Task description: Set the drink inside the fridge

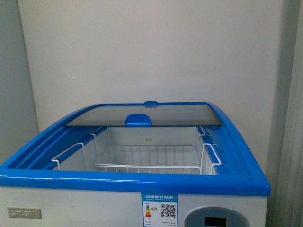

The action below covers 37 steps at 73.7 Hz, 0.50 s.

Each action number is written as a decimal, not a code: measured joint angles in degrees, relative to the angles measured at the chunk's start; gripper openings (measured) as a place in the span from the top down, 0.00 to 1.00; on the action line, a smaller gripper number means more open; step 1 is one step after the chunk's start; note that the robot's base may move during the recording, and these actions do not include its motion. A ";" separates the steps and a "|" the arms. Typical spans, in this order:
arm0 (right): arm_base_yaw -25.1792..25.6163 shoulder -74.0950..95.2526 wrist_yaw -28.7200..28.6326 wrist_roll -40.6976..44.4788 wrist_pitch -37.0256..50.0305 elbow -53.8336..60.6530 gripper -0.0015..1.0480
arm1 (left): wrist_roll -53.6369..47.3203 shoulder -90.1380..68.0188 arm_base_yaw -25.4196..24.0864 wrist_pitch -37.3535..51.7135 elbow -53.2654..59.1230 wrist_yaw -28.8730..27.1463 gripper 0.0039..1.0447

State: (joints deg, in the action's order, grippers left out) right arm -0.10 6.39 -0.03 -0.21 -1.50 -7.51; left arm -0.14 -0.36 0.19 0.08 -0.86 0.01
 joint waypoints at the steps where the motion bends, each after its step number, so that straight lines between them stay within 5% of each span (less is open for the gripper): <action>1: 0.00 -0.11 0.00 0.00 0.00 0.13 0.97 | 0.00 0.00 0.00 0.00 0.02 0.00 0.98; 37: 0.00 -3.56 0.00 0.00 1.05 4.66 0.97 | 0.00 0.00 0.00 0.00 0.00 -0.02 0.98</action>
State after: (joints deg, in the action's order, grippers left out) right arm -0.10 2.83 -0.03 -0.21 -0.45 -2.85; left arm -0.14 -0.36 0.19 0.08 -0.86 -0.01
